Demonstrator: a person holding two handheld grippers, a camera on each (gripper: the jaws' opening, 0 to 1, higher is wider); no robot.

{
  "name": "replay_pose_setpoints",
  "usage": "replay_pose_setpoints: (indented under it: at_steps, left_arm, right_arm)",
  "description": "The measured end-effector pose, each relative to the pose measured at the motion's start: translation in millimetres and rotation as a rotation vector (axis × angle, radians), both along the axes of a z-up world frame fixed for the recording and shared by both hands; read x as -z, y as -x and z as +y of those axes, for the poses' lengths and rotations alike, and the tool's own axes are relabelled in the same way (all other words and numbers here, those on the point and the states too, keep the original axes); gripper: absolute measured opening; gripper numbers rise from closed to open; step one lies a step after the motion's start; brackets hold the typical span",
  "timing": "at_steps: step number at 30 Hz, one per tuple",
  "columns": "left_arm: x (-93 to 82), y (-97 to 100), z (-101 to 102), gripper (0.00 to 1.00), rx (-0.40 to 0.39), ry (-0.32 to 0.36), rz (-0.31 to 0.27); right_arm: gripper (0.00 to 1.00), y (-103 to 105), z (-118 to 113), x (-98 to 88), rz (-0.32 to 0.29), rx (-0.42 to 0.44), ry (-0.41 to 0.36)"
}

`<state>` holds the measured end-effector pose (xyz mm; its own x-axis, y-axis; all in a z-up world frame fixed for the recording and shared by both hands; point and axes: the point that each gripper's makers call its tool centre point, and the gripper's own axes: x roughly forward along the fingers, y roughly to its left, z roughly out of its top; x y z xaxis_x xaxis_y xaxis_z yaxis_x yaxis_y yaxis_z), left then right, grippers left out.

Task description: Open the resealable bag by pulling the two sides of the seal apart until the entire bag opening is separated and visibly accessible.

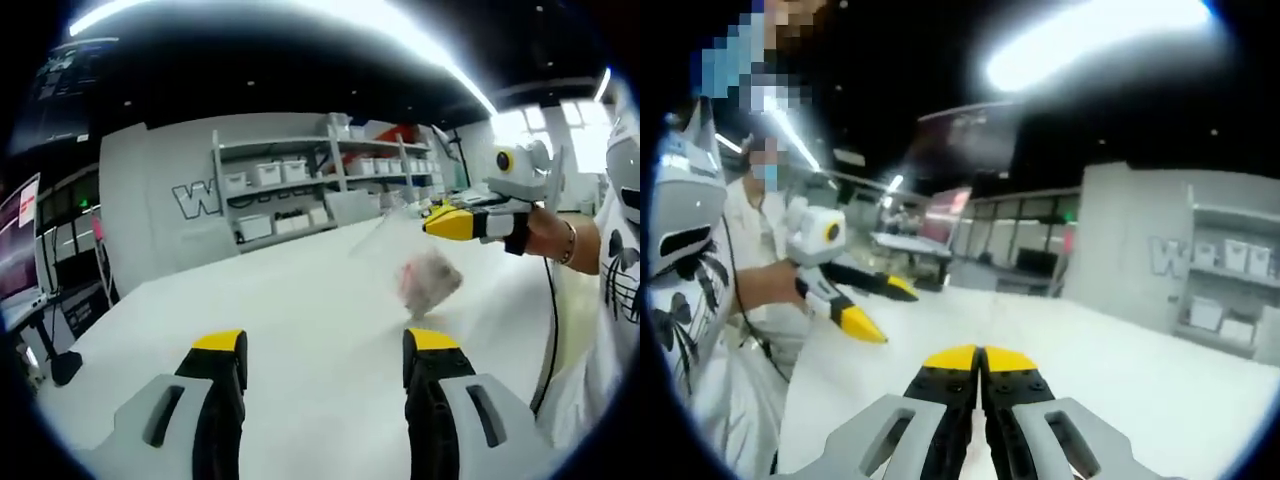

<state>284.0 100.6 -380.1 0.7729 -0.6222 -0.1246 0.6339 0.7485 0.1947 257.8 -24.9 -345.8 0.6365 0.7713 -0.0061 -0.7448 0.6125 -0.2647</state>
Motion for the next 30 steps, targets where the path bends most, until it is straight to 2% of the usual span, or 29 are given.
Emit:
replay_pose_setpoints:
  at_steps: [5, 9, 14, 18, 21, 26, 28, 30]
  left_arm:
    - [1.5, 6.8, -9.8, 0.51, 0.044, -0.030, -0.029]
    - [-0.2, 14.4, -16.4, 0.45, 0.078, -0.062, -0.066]
    - [1.0, 16.2, -18.2, 0.45, 0.086, -0.080, -0.069]
    - [4.7, 15.0, -16.3, 0.45, 0.071, -0.137, -0.087]
    - [6.9, 14.3, -15.5, 0.44, 0.067, -0.171, -0.100]
    - [7.4, 13.4, -17.2, 0.41, 0.075, -0.186, -0.120]
    - [7.9, 13.4, -16.0, 0.39, 0.072, -0.208, -0.142]
    - [6.4, 13.6, -15.0, 0.34, 0.079, -0.246, -0.191]
  right_arm:
    - [0.00, 10.4, 11.7, 7.4, -0.014, -0.044, 0.049]
    - [0.00, 17.9, 20.2, 19.6, 0.019, -0.097, 0.071]
    - [0.00, 21.7, 28.2, 28.0, 0.039, -0.138, 0.089]
    - [0.00, 23.8, 32.4, 30.7, 0.044, -0.167, 0.109]
    - [0.00, 30.7, 39.5, 37.6, 0.053, -0.222, 0.161]
    - [0.00, 31.1, 48.4, 40.5, 0.032, -0.240, 0.199]
    - [0.00, 29.4, 48.5, 40.2, 0.028, -0.237, 0.199]
    - [0.00, 28.2, 49.1, 41.1, 0.040, -0.240, 0.190]
